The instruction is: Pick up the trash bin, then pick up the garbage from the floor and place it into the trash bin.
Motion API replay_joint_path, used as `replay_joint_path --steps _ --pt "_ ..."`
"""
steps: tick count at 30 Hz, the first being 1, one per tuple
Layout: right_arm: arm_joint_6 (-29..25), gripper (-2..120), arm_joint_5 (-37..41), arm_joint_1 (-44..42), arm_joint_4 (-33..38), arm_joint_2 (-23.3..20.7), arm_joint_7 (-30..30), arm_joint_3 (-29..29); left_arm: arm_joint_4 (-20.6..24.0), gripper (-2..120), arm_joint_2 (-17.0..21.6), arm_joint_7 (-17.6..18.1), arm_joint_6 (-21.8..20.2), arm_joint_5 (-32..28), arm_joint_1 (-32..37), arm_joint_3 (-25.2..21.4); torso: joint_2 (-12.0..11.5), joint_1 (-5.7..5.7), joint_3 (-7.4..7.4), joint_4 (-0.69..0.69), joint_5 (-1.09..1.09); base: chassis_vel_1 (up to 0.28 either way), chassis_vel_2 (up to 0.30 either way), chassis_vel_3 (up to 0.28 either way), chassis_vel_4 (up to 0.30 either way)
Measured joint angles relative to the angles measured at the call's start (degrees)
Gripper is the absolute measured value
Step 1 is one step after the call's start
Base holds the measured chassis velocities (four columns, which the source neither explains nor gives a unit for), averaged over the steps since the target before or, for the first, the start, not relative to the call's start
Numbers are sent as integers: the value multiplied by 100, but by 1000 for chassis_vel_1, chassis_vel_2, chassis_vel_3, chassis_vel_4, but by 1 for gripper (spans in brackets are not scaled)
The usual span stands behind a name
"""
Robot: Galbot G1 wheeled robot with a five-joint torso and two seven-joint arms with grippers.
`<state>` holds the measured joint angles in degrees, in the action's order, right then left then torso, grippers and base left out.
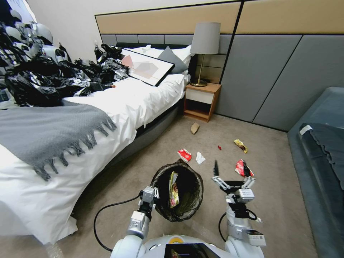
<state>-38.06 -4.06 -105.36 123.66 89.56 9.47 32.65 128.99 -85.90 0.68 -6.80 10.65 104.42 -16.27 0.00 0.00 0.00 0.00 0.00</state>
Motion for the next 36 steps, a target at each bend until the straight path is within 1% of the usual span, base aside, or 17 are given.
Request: replay_joint_path --steps 5,7,11,15,22,36 --pt "-27 100 60 -5 -200 97 15 92 3 1 4 -39 53 -68 13 26 0 0 0 0 0 0 0 0 0" --pt "-29 100 136 -11 -252 120 16 99 -12 1 5 -89 170 -105 24 23 0 0 0 0 0 0 0 0 0" --pt "-29 100 164 -25 -333 129 15 78 -87 1 -4 -77 365 -107 10 -22 0 0 0 0 0 0 0 0 0" --pt "-22 100 193 -10 -401 130 48 102 -111 1 -12 -50 472 -107 14 -37 0 0 0 0 -1 0 0 0 0" --pt "-19 100 211 20 -499 135 55 208 -101 1 -26 -22 480 -87 10 -31 0 0 0 0 -1 0 0 0 0" --pt "1 100 202 51 -569 204 51 206 -70 1 -26 -57 459 -70 -11 -31 0 0 0 0 -1 0 0 0 0"
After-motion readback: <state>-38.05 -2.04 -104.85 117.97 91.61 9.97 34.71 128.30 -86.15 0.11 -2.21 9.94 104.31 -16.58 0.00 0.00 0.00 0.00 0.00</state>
